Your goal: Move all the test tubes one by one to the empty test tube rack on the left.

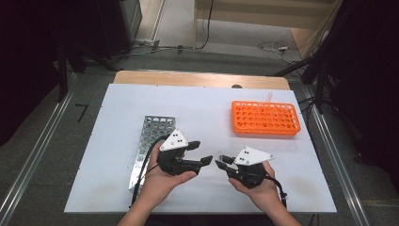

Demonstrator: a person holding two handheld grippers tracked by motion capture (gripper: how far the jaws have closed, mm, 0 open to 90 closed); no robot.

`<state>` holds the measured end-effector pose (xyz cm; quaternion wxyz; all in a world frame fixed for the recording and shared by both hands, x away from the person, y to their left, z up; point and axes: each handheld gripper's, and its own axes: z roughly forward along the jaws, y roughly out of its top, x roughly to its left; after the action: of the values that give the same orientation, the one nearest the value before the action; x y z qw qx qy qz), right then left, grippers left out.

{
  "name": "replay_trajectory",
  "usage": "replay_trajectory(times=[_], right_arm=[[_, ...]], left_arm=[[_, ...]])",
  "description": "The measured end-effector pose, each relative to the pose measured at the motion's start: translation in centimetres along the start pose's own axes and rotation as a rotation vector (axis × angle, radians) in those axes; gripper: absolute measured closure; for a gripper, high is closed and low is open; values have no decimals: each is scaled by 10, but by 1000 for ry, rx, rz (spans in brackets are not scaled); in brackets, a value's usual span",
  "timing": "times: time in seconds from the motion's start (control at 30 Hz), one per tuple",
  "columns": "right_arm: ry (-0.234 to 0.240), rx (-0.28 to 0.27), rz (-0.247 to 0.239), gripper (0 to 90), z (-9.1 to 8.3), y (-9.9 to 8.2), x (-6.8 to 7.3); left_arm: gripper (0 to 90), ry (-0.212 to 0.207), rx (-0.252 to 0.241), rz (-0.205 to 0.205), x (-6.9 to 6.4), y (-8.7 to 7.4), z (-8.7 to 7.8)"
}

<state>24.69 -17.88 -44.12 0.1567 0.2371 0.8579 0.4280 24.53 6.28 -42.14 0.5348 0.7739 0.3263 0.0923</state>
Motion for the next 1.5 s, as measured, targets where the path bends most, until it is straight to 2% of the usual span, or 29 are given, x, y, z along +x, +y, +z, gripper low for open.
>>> replay_trajectory(times=[0.13,0.33,0.47,0.57,0.67,0.87,1.17,1.37,1.43,1.5], right_arm=[[13,10,-14,739,3,1,5],[45,10,-22,739,3,2,9],[54,11,-26,739,4,3,9],[56,20,-30,739,4,4,10],[61,23,-40,739,5,3,11],[69,27,-52,739,6,4,14],[71,32,-52,739,8,5,15],[72,17,-43,728,8,5,14],[77,8,-30,649,7,4,13],[96,0,-23,525,6,4,10]], left_arm=[[419,-22,10,24,-5,2,1],[500,-62,23,30,-7,4,0],[542,-79,41,35,-8,2,3],[565,-102,35,36,-12,3,6],[631,-107,47,53,-16,2,11],[729,-83,46,41,-17,2,12],[749,-45,58,73,-19,2,11],[760,-37,47,69,-17,3,9],[760,-26,39,64,-16,4,7],[761,-21,30,56,-14,5,4]])
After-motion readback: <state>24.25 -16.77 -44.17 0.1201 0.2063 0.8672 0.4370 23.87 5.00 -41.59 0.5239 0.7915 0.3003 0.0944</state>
